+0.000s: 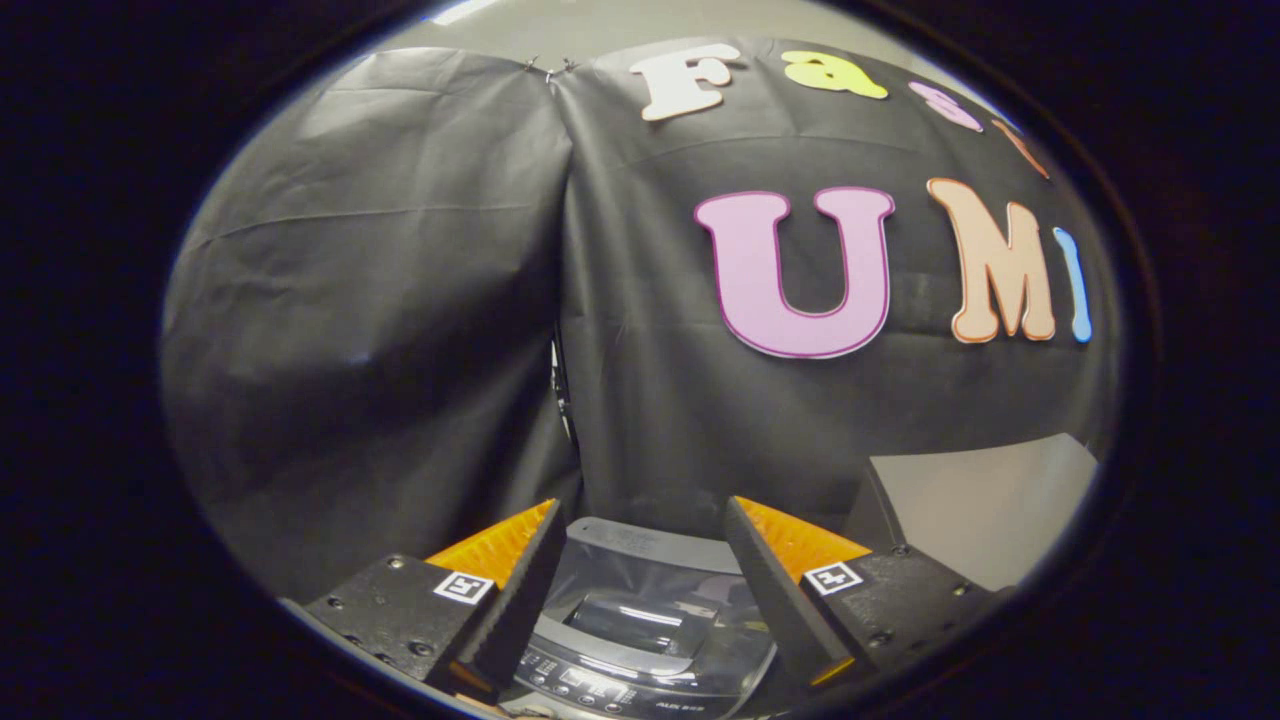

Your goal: Put the clothes into the washing machine and then close the washing machine lid.

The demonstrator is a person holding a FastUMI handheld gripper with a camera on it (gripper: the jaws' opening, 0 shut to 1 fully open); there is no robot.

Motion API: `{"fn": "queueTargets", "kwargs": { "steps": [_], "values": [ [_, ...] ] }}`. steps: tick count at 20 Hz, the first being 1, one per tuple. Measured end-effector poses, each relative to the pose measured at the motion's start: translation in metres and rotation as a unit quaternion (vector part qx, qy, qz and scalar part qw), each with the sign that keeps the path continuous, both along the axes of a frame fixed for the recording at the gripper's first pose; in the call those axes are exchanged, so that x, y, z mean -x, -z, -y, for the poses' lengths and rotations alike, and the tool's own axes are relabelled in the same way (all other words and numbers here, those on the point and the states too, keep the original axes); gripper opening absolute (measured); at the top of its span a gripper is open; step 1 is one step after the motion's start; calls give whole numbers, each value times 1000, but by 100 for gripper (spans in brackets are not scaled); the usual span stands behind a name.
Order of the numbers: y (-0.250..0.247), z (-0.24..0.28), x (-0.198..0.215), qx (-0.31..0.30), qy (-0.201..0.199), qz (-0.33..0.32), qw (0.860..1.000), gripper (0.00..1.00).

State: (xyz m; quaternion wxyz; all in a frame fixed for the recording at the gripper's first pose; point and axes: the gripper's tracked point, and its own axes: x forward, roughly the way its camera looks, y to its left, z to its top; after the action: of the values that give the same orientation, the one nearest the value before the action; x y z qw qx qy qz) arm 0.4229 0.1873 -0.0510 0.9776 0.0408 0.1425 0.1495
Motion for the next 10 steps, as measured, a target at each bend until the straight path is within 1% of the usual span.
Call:
{"fn": "queueTargets", "kwargs": {
  "steps": [5,10],
  "values": [
    [-39,34,19,-7,18,57,998,97],
    [-65,81,58,-3,47,103,994,97]
  ]
}}
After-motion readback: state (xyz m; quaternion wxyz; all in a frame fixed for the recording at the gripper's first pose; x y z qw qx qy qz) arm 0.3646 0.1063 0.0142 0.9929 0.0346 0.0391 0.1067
